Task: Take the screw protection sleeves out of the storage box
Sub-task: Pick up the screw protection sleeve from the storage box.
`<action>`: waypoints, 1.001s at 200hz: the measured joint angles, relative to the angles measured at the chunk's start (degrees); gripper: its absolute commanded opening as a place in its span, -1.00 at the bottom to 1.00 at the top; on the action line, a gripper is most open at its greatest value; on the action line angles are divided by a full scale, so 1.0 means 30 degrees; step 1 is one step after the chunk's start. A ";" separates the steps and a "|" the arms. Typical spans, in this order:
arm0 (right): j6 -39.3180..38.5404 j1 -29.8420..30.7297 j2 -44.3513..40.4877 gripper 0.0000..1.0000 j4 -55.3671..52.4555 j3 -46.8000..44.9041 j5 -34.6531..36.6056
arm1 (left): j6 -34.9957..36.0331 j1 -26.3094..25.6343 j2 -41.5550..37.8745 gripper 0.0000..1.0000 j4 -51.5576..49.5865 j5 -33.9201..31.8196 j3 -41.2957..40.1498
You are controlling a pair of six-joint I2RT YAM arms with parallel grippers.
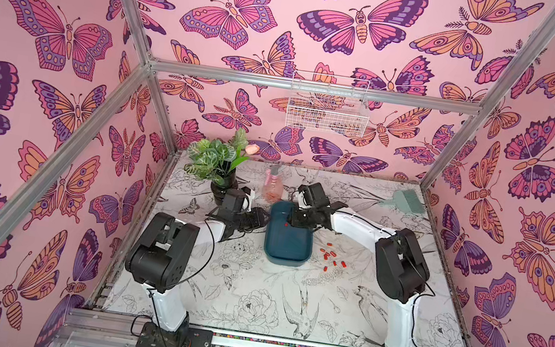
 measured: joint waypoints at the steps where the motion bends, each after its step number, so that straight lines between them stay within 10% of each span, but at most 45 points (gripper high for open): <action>1: -0.0015 0.0007 0.0044 -0.37 -0.0080 0.0036 0.0015 | 0.0000 0.0000 0.0000 -0.14 0.0000 0.0000 0.0000; 200: -0.0372 0.0474 0.3279 -0.38 -0.2419 0.3869 0.1005 | 0.0000 0.0000 0.0000 -0.14 0.0000 0.0007 0.0000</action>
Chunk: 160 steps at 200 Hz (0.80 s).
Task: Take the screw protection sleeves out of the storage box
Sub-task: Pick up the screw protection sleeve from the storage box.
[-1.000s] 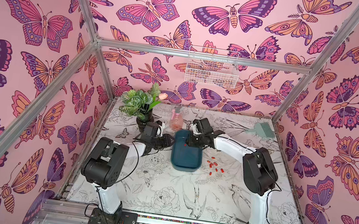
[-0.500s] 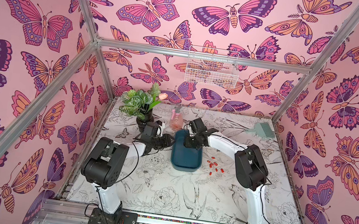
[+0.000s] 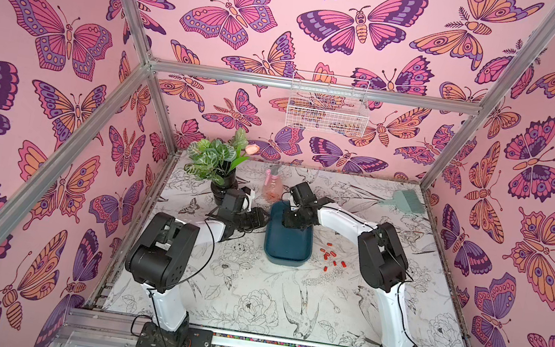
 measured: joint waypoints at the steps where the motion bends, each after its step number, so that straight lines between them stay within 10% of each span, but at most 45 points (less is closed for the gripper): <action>1: 0.0000 0.0000 0.0007 -0.38 0.0007 0.0007 0.0007 | 0.0000 0.0000 0.0000 -0.14 0.0000 0.0000 0.0000; 160: 0.0000 0.0000 -0.0437 -0.83 0.0284 -0.0750 0.0036 | 0.0000 0.0000 0.0000 -0.14 0.0000 0.0000 0.0000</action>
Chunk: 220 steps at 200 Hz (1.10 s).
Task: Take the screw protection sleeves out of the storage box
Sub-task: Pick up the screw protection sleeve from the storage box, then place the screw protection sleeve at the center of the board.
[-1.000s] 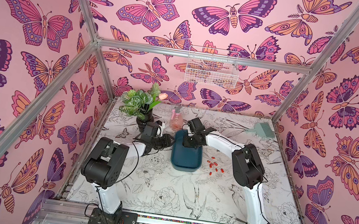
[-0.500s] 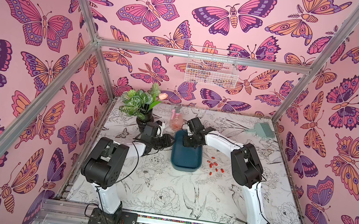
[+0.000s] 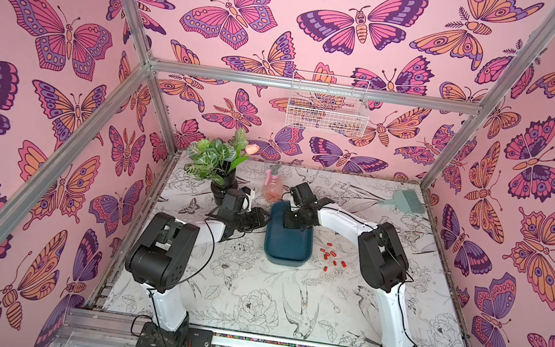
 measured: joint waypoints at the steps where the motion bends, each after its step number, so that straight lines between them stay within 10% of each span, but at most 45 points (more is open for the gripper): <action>1: 0.0000 0.0007 -0.0051 -0.83 0.0000 -0.0051 -0.0015 | 0.0000 0.0000 0.0000 -0.14 0.0000 0.0000 0.0000; 220: 0.0007 -0.2404 -0.9857 -0.84 0.2346 -0.9158 -0.0845 | 0.0000 0.0000 0.0000 -0.14 0.0000 0.0000 0.0000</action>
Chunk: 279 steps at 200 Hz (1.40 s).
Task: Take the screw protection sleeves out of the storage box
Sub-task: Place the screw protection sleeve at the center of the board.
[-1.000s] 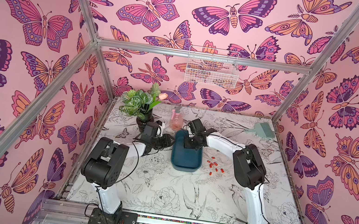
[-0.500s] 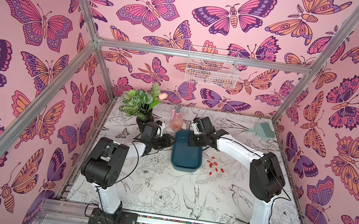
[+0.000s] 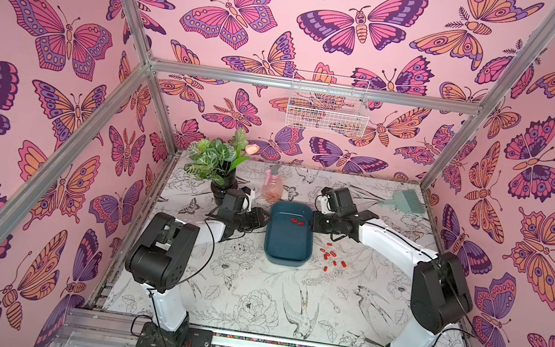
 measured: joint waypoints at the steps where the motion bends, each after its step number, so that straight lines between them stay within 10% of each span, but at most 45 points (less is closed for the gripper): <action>1: -0.0007 -0.0022 -0.0036 -0.84 0.0007 -0.0036 0.0000 | 0.0000 0.0000 0.0000 -0.14 0.0000 -0.0007 0.0000; 279: -0.1661 -0.4648 -0.0576 -0.86 0.0124 -0.4073 -0.0495 | 0.0000 0.0000 0.0000 -0.14 0.0000 -0.0007 0.0000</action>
